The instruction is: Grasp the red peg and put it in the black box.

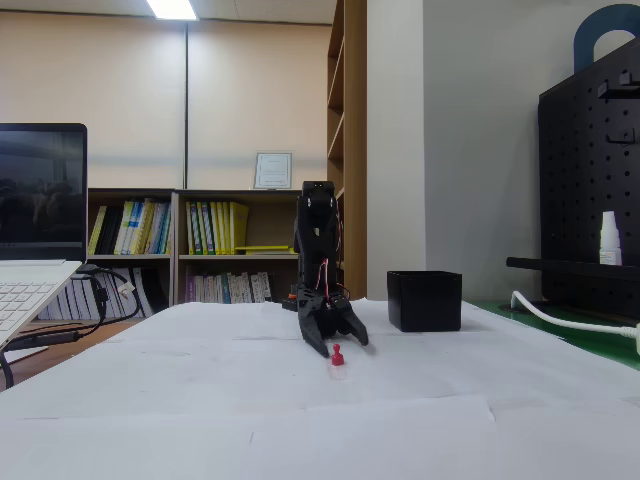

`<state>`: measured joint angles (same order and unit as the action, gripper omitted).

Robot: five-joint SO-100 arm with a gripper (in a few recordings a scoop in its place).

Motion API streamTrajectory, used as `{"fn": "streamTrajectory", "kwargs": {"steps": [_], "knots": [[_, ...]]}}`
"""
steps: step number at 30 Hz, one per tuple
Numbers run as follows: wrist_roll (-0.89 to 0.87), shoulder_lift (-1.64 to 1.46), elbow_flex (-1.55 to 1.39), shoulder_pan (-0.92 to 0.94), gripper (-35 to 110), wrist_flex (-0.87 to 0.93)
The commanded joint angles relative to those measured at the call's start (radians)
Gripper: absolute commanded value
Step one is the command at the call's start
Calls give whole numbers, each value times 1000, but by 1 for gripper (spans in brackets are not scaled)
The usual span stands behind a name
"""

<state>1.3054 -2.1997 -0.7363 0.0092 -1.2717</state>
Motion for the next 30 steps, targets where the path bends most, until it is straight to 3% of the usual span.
{"fn": "streamTrajectory", "kwargs": {"steps": [1,8,30], "knots": [[55,29,-34,-3,28,60],[186,46,-91,25,28,175],[164,46,-112,87,32,206]]}}
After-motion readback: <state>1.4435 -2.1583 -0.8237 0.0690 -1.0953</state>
